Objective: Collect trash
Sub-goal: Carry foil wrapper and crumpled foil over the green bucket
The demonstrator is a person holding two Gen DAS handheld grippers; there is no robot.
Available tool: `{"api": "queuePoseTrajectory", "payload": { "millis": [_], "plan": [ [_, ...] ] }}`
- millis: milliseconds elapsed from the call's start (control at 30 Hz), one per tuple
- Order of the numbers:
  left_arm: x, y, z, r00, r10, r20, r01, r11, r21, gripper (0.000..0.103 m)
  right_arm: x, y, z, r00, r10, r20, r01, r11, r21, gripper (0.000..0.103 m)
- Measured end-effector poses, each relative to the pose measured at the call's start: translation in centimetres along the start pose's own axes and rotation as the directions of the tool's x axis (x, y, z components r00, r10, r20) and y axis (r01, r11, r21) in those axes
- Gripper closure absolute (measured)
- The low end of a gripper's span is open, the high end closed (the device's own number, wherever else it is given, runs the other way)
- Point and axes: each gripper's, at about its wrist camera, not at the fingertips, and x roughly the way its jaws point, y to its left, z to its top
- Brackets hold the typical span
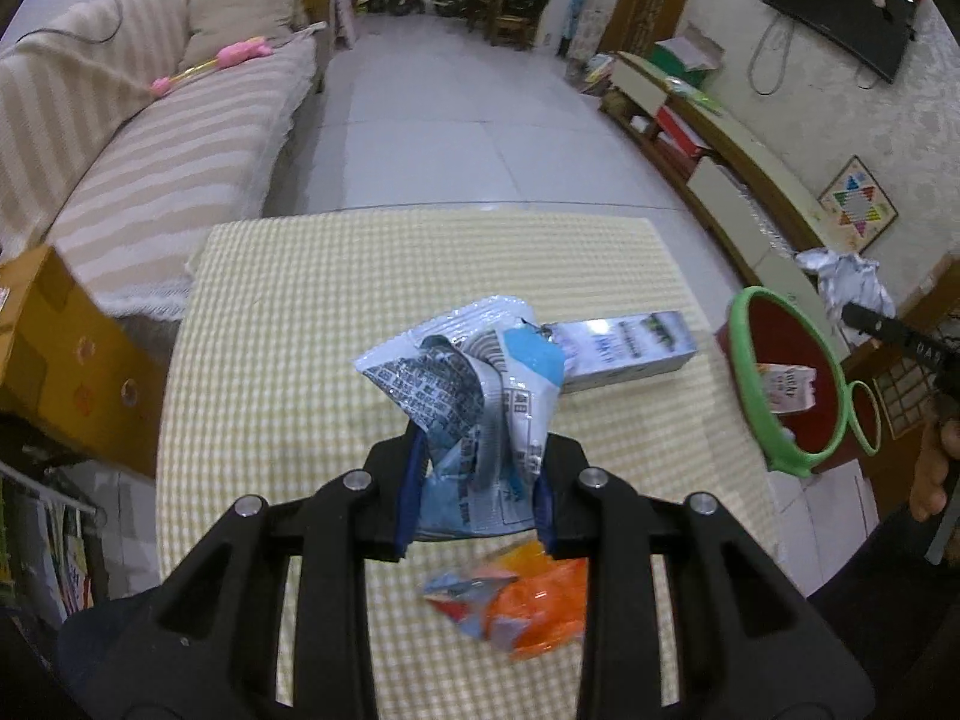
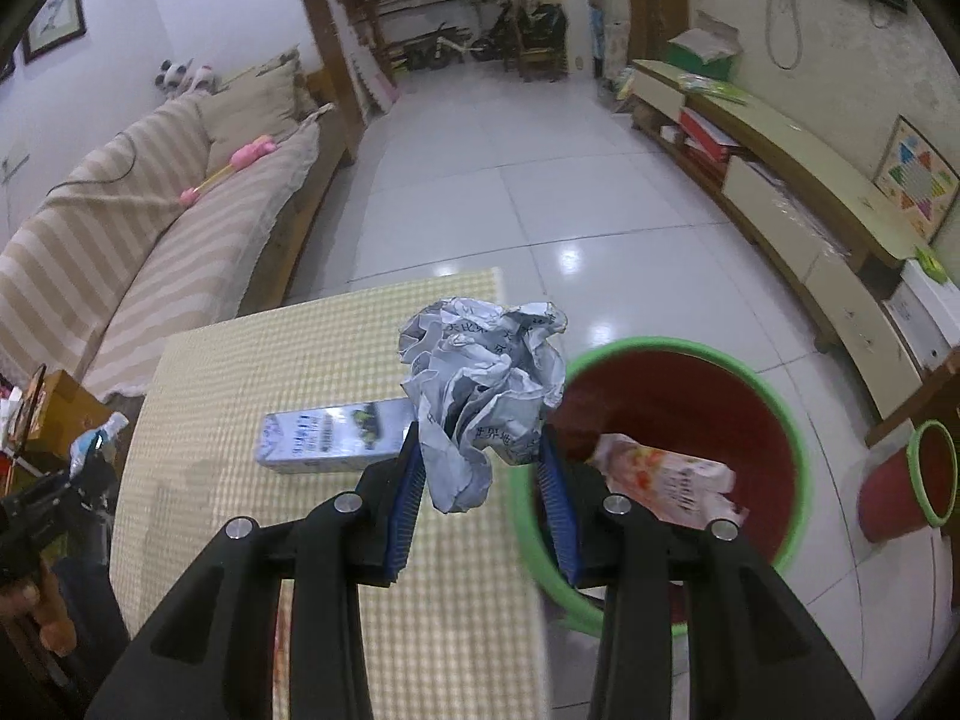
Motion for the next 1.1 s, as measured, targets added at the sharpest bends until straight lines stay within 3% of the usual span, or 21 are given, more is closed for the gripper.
{"api": "queuePoseTrajectory", "payload": {
  "millis": [300,667,967,1100],
  "plan": [
    [0.1,-6.3,2.8,0.995,-0.099,0.026,0.096,0.991,0.088,0.074,-1.1,-5.8,-0.7,0.998,-0.062,0.005,0.061,0.994,0.094,0.067],
    [2.3,-15.5,6.0,0.975,-0.22,-0.003,0.217,0.957,0.195,0.074,-1.0,-10.3,-2.1,0.995,-0.094,-0.021,0.097,0.978,0.184,0.067],
    [3.9,-22.1,7.9,0.946,-0.324,-0.032,0.322,0.916,0.239,0.074,-0.2,-13.4,-2.6,0.995,-0.084,-0.054,0.095,0.96,0.264,0.067],
    [5.3,-24.7,8.4,0.926,-0.369,-0.086,0.378,0.894,0.24,0.074,0.1,-13.7,-2.7,0.994,-0.087,-0.068,0.102,0.956,0.276,0.067]
  ]
}}
